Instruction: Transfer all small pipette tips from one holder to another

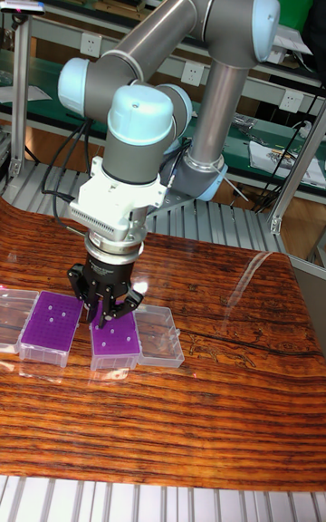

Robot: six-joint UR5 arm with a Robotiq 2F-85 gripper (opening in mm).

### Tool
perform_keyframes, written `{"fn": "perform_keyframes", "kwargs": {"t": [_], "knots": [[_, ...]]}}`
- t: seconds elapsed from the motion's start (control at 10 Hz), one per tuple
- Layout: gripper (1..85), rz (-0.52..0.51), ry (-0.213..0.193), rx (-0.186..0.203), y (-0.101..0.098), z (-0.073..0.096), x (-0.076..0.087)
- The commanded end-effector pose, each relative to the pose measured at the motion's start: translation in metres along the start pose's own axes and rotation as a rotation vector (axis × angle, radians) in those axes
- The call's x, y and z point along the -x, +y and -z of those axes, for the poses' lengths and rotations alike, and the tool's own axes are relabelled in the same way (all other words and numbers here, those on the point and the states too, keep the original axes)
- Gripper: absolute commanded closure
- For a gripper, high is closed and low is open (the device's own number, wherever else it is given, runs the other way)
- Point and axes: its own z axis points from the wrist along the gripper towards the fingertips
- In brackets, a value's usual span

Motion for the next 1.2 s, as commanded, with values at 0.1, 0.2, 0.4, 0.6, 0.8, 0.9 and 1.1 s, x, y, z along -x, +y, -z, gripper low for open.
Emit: {"fn": "perform_keyframes", "kwargs": {"t": [0.1, 0.2, 0.4, 0.6, 0.8, 0.9, 1.1], "knots": [[60.3, -0.064, -0.035, 0.039, 0.0155, -0.0025, 0.0075], [60.3, -0.066, -0.035, 0.043, 0.0165, -0.0034, 0.0075], [60.3, -0.069, -0.031, 0.046, 0.0159, -0.0045, 0.0075], [61.3, -0.080, -0.029, 0.040, 0.0141, -0.0043, 0.0061], [61.7, -0.084, -0.029, 0.040, 0.0145, -0.0059, 0.0041], [62.3, -0.086, -0.028, 0.038, 0.0133, -0.0070, 0.0037], [62.7, -0.084, -0.026, 0.042, 0.0112, -0.0072, 0.0036]]}}
